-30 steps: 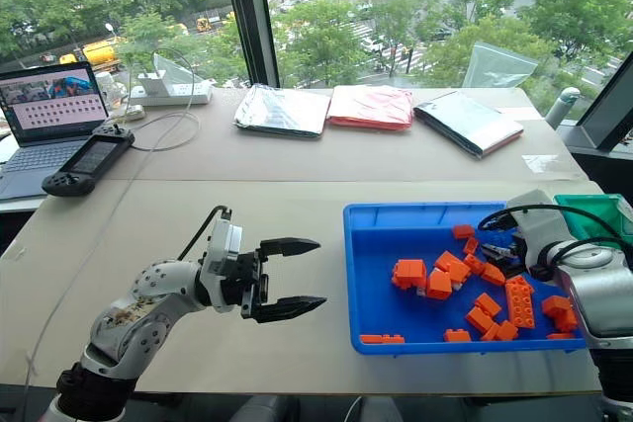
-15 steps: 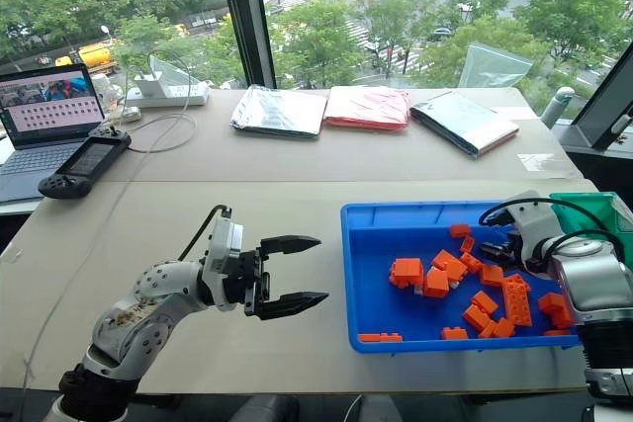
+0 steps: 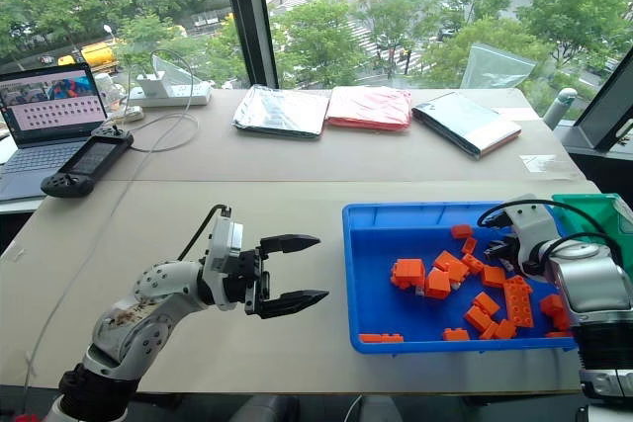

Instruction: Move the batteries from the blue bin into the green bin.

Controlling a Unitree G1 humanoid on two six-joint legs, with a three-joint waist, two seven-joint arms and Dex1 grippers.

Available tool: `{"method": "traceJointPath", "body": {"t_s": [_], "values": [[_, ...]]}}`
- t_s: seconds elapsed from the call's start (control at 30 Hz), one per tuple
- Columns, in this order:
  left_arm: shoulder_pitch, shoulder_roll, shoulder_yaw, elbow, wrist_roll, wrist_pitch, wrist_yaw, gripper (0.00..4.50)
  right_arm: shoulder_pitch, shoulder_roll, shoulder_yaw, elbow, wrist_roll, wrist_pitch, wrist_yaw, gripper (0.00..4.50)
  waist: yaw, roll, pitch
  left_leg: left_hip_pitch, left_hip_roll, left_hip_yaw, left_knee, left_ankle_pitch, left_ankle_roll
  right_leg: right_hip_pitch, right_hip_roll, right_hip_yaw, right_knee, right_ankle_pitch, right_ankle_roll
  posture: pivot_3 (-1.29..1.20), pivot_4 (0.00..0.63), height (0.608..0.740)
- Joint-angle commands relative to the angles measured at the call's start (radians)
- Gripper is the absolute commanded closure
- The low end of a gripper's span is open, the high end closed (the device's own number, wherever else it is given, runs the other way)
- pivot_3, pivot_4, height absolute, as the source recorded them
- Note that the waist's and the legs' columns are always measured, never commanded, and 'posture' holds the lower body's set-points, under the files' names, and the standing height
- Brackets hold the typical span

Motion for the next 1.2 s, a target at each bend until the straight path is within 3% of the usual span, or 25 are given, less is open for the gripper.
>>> {"method": "traceJointPath", "body": {"t_s": [0.03, 0.23, 0.4, 0.5, 0.7, 0.73, 0.77, 0.97, 1.0, 1.2], "values": [[-0.006, -0.001, 0.004, -0.012, -0.007, -0.009, -0.006, 0.0, 0.009, -0.012, -0.079, -0.064, -0.011, 0.03, -0.045, 4.26, 0.0, 0.0, 0.0, 0.0, 0.0, 0.0, 0.0, 0.0, 0.0, 0.0, 0.0, 0.0, 0.0, 0.0, 0.0, 0.0, 0.15, 0.74], [-0.004, 0.001, 0.005, -0.017, -0.009, -0.002, -0.004, 0.0, 0.004, -0.042, -0.281, -0.236, -0.034, 0.148, -0.161, 4.26, 0.001, 0.001, 0.0, -0.003, 0.0, 0.001, 0.0, 0.0, 0.0, -0.006, 0.0, 0.004, 0.003, 0.0, 0.0, 0.0, 0.15, 0.74], [-0.011, -0.004, 0.002, -0.02, -0.013, 0.007, 0.003, 0.0, -0.079, 0.009, -0.476, -0.285, -0.096, 0.156, -0.365, 4.26, 0.0, 0.001, 0.0, -0.003, 0.0, 0.002, 0.0, 0.0, 0.0, -0.006, 0.0, 0.005, 0.003, 0.0, 0.0, 0.0, 0.15, 0.74], [-0.017, -0.008, 0.002, -0.02, -0.014, 0.013, 0.006, 0.0, -0.077, 0.024, -0.507, -0.251, -0.15, 0.13, -0.452, 4.26, 0.003, 0.0, 0.0, -0.002, 0.0, 0.003, 0.0, 0.0, 0.0, -0.006, 0.0, 0.005, 0.003, 0.0, 0.0, 0.0, 0.15, 0.74], [-0.03, -0.011, 0.002, -0.018, -0.013, 0.018, 0.005, 0.0, -0.088, 0.056, -0.5, -0.217, -0.166, 0.093, -0.491, 4.26, -0.002, 0.001, 0.0, -0.002, 0.0, 0.004, 0.0, 0.0, 0.0, -0.006, 0.0, 0.007, 0.003, 0.001, 0.001, 0.0, 0.15, 0.74], [-0.031, -0.011, 0.002, -0.018, -0.013, 0.019, 0.005, 0.0, -0.089, 0.059, -0.501, -0.214, -0.165, 0.09, -0.491, 3.25, -0.003, 0.001, 0.0, -0.002, 0.0, 0.005, 0.0, 0.0, 0.0, -0.006, 0.0, 0.008, 0.003, 0.001, 0.001, 0.0, 0.15, 0.74], [-0.032, -0.011, 0.002, -0.019, -0.013, 0.021, 0.006, 0.0, -0.089, 0.061, -0.503, -0.21, -0.165, 0.087, -0.492, 3.11, -0.003, 0.002, 0.0, -0.002, 0.0, 0.006, 0.0, 0.0, 0.0, -0.006, 0.0, 0.009, 0.004, 0.001, 0.001, 0.0, 0.15, 0.74], [-0.041, -0.012, 0.004, -0.02, -0.015, 0.027, 0.01, 0.0, -0.101, 0.056, -0.503, -0.232, -0.148, 0.068, -0.48, 1.01, -0.002, 0.001, 0.0, -0.001, 0.0, 0.006, -0.001, 0.0, 0.0, -0.006, 0.0, 0.009, 0.003, 0.001, 0.001, 0.0, 0.15, 0.74], [-0.042, -0.013, 0.003, -0.021, -0.016, 0.03, 0.011, 0.0, -0.095, 0.052, -0.479, -0.272, -0.102, 0.07, -0.413, 0.74, -0.002, 0.001, 0.0, -0.001, 0.0, 0.006, -0.001, 0.0, 0.0, -0.006, 0.0, 0.009, 0.003, 0.001, 0.001, 0.0, 0.15, 0.74], [-0.045, -0.016, 0.006, -0.023, -0.02, 0.039, 0.013, 0.0, 0.067, -0.005, -0.374, -0.538, 0.155, 0.17, -0.039, 0.74, -0.005, 0.001, 0.0, -0.001, 0.002, 0.006, -0.001, 0.0, 0.001, -0.006, 0.003, 0.01, 0.003, 0.001, 0.001, 0.0, 0.15, 0.74]]}}
